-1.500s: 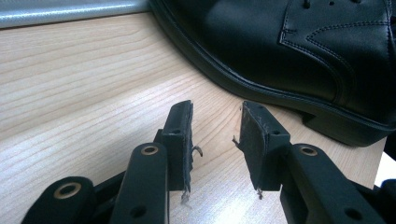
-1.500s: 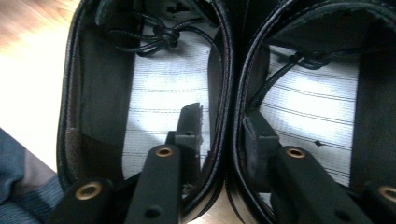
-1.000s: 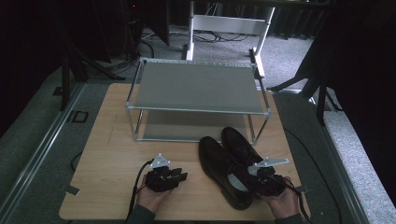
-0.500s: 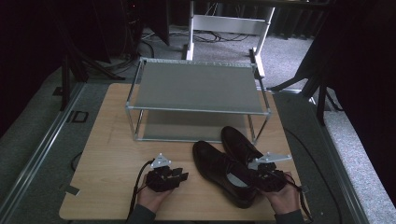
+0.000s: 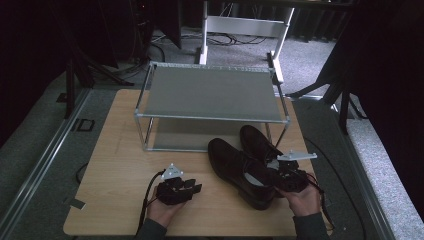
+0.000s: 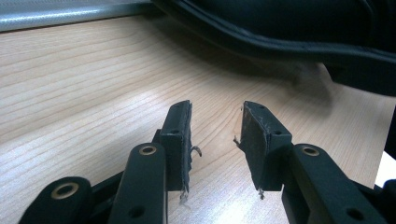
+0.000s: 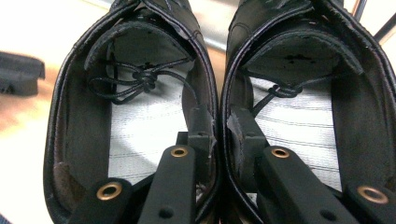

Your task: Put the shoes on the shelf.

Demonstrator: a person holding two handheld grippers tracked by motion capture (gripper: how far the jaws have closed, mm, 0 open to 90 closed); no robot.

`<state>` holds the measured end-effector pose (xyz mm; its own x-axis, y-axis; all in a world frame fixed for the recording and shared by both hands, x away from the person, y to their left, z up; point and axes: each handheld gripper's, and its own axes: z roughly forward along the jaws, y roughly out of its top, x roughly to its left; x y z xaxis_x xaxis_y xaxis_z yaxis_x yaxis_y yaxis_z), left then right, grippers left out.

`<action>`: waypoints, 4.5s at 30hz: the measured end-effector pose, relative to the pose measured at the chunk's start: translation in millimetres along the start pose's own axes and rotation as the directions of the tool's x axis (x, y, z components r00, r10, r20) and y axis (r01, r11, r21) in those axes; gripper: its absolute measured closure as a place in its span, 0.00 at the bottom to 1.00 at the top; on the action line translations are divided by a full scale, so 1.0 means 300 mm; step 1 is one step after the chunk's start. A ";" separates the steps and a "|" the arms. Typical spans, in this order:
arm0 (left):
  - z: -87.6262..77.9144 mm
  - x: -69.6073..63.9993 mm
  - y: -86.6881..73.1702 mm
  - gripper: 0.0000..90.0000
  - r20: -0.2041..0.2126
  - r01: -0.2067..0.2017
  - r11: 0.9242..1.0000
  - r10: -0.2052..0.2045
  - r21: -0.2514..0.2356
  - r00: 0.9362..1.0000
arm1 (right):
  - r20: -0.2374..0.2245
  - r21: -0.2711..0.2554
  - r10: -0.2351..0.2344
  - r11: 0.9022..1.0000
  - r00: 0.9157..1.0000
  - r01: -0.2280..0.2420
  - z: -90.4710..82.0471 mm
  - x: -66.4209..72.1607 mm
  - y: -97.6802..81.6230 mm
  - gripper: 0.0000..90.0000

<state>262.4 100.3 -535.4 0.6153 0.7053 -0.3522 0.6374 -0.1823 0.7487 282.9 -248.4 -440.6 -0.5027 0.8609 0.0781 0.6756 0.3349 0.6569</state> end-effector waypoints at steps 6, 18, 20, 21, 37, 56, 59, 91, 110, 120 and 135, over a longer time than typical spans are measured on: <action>-0.003 0.004 0.002 0.70 -0.003 0.003 1.000 -0.003 -0.004 1.000 | 0.004 -0.014 0.013 1.000 1.000 -0.013 0.030 -0.002 0.037 0.89; -0.005 0.013 -0.004 0.70 -0.013 0.006 1.000 -0.006 -0.006 1.000 | 0.011 -0.008 0.045 0.999 0.999 -0.045 0.150 0.011 0.107 0.89; -0.003 0.012 -0.002 0.70 -0.013 0.008 1.000 -0.008 -0.006 1.000 | 0.013 -0.007 0.048 0.999 0.999 -0.048 0.161 0.012 0.116 0.89; -0.001 0.011 -0.001 0.70 -0.014 0.008 1.000 -0.009 -0.007 1.000 | 0.016 -0.009 0.051 0.999 0.999 -0.051 0.166 0.013 0.120 0.89; 0.111 -0.044 0.134 0.70 -0.025 -0.034 0.998 0.032 -0.060 0.999 | 0.012 -0.040 0.135 0.990 0.991 -0.134 0.268 0.047 0.172 0.89; 0.183 0.047 0.220 0.76 -0.111 0.023 0.997 -0.031 -0.069 0.993 | 0.077 -0.114 0.243 0.966 0.967 -0.233 0.380 0.135 0.228 0.89; 0.176 0.071 0.228 0.76 -0.100 0.027 0.997 -0.034 -0.072 0.994 | 0.103 -0.123 0.242 0.966 0.965 -0.229 0.389 0.154 0.243 0.88; 0.183 -0.038 0.177 0.20 -0.128 -0.077 0.997 0.073 -0.024 0.989 | -0.037 -0.193 0.073 0.978 0.997 -0.079 0.208 -0.019 -0.014 0.34; 0.228 -0.011 0.214 0.26 -0.118 -0.017 0.999 0.023 0.051 0.993 | -0.095 -0.144 0.040 0.988 0.995 -0.054 0.313 0.017 -0.013 0.34; 0.209 0.015 0.260 0.28 -0.126 -0.025 0.999 0.029 0.035 0.992 | -0.084 -0.183 0.070 0.979 0.994 -0.085 0.296 0.044 0.059 0.34; 0.239 0.071 0.288 0.31 -0.175 -0.022 1.000 0.024 0.010 0.984 | -0.071 -0.213 0.110 0.969 0.991 -0.123 0.374 0.033 0.099 0.34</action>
<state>363.9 50.5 -518.5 0.5395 0.8098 -0.2304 0.6284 -0.2051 0.7504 358.4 -187.0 -504.5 -0.4627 0.8630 0.2028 0.6014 0.1375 0.7870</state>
